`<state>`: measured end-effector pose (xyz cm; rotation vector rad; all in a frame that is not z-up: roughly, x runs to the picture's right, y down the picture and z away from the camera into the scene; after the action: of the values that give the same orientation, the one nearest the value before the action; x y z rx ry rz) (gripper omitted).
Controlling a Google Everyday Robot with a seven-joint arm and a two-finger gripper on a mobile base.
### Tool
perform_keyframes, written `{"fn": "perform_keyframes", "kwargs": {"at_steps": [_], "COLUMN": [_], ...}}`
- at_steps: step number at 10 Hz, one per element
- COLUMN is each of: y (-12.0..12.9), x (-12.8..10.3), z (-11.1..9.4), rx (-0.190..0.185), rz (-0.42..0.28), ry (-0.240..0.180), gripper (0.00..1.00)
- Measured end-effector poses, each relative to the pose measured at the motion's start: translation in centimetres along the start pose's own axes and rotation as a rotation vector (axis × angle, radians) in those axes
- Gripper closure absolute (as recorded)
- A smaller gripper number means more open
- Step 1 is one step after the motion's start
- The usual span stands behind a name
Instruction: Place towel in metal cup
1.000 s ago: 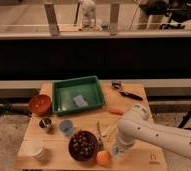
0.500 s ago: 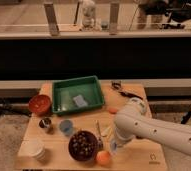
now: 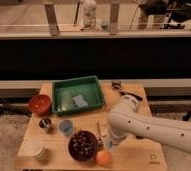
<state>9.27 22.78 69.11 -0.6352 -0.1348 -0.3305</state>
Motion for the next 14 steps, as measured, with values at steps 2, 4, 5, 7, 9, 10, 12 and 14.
{"fn": "perform_keyframes", "kwargs": {"at_steps": [2, 4, 5, 7, 9, 10, 12, 14], "y": [-1.1, -1.6, -2.1, -3.1, -4.0, -4.3, -5.3, -5.7], "x": [-1.5, -1.7, -2.5, -3.7, -4.7, -4.9, -6.4, -7.5], "z": [-0.7, -1.0, -1.3, -1.8, -2.3, -2.5, -3.0, -3.6], "rx": [-0.002, -0.004, -0.004, -0.003, 0.0, 0.001, 0.004, 0.004], "rz": [-0.023, -0.029, -0.039, -0.053, -0.071, -0.075, -0.098, -0.118], "ry": [0.011, 0.021, 0.026, 0.041, 0.053, 0.061, 0.074, 0.083], "gripper": [0.94, 0.94, 0.98, 0.99, 0.99, 0.99, 0.99, 0.99]}}
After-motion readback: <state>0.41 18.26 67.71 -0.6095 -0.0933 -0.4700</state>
